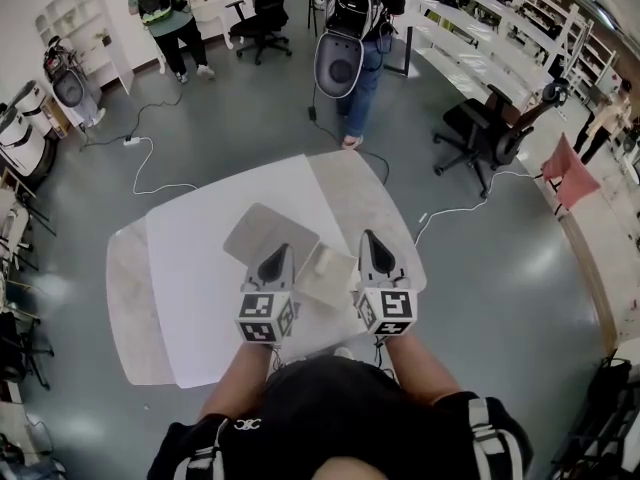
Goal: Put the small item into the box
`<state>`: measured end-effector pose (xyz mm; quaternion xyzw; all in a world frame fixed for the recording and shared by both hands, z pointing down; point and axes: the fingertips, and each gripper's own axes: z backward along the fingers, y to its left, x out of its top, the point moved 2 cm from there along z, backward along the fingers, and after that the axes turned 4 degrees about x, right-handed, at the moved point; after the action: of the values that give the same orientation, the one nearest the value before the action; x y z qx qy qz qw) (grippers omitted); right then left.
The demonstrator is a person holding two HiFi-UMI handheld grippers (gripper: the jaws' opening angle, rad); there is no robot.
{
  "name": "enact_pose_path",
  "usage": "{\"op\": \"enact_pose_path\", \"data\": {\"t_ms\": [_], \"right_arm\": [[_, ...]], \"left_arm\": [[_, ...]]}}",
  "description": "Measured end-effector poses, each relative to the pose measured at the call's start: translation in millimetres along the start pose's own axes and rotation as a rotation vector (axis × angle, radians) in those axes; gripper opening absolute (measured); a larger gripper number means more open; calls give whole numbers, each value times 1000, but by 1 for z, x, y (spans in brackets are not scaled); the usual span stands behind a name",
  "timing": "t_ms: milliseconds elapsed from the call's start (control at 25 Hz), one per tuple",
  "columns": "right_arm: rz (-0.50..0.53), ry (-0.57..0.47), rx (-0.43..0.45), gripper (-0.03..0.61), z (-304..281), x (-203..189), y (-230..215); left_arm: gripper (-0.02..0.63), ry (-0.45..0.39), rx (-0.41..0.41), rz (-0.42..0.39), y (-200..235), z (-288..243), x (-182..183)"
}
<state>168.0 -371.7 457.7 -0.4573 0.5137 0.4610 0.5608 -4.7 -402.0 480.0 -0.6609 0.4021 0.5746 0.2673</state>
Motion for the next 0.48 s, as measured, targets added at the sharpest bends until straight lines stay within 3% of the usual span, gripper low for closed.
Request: {"op": "enact_pose_path", "data": {"t_ms": [480], "right_arm": [[5,23,0,12,-3,-2,3]], "left_arm": [[5,-4,-8,-5,-1,-1,4]]}}
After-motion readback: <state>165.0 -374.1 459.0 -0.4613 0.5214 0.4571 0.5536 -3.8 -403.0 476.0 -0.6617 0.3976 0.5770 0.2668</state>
